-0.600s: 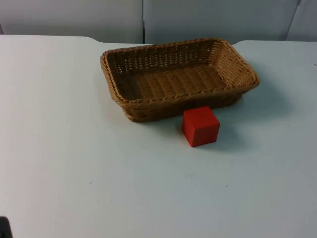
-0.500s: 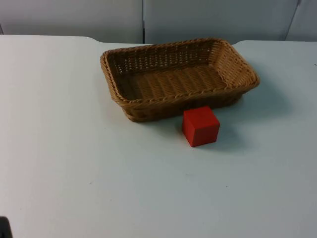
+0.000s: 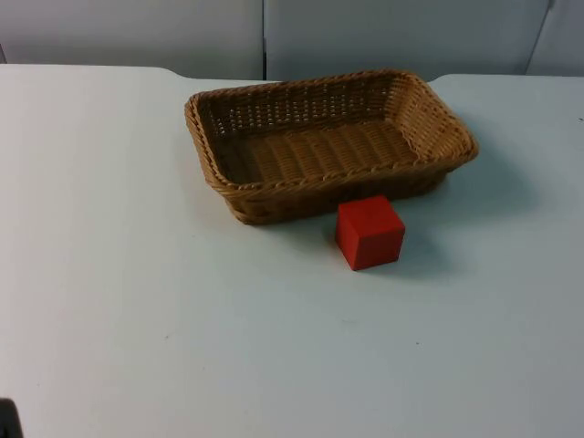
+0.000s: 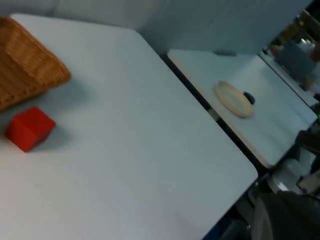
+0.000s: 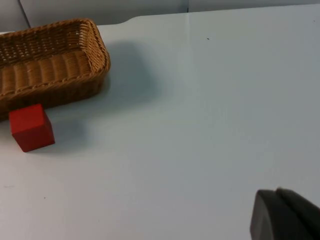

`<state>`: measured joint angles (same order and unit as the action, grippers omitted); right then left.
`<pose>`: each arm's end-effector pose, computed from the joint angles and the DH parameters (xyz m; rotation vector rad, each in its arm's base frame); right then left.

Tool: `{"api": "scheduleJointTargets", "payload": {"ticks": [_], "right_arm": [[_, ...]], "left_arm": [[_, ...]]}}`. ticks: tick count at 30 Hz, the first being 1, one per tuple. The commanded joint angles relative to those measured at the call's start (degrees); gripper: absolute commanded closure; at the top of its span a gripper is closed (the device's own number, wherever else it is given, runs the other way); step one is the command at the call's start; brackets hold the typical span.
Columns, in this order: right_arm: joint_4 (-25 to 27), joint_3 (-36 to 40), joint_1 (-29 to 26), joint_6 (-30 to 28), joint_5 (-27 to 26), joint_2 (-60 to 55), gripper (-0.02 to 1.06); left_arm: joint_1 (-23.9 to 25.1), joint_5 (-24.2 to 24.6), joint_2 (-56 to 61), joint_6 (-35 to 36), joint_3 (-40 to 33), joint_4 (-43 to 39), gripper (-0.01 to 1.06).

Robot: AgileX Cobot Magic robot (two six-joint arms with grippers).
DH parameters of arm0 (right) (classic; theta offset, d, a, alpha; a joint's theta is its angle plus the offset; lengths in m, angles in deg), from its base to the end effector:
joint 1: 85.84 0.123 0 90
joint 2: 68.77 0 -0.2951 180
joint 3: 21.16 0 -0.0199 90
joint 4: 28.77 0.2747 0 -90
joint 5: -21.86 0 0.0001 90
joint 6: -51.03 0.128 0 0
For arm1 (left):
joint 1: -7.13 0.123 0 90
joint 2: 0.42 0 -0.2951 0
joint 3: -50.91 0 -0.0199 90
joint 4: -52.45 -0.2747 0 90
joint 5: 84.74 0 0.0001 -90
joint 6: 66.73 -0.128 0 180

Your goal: Pick up the basket with the left hand and place the cube into the basket with the right hand.

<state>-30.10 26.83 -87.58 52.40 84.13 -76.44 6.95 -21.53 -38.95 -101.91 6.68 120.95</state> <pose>0.0361 -0.0037 0.2738 0.0575 2.0574 -0.0318 0.1012 -0.1067 0.3269 0.3774 1.9808 -1.1555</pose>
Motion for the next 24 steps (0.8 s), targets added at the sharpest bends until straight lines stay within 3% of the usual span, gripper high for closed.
{"api": "scheduleJointTargets", "payload": {"ticks": [1,3,7,15,24], "right_arm": [[0.14,0.35,-0.43,-0.30,-0.40,0.15,1.05],[0.14,0.35,-0.43,-0.30,-0.40,0.15,1.05],[0.14,0.35,-0.43,-0.30,-0.40,0.15,1.05],[0.14,0.35,-0.43,-0.30,-0.40,0.15,1.05],[0.14,0.35,-0.43,-0.30,-0.40,0.15,1.05]], "left_arm": [[-0.04,1.29,-4.01,-3.88,0.05,2.04,1.05],[-0.04,-0.29,-10.33,-7.87,0.05,2.04,1.05],[-0.04,-1.55,-18.73,-9.04,0.05,2.30,1.05],[-0.04,-0.60,-37.75,-14.73,0.60,4.48,1.04],[-0.04,-4.46,-51.95,-15.36,7.04,7.24,0.91]]}}
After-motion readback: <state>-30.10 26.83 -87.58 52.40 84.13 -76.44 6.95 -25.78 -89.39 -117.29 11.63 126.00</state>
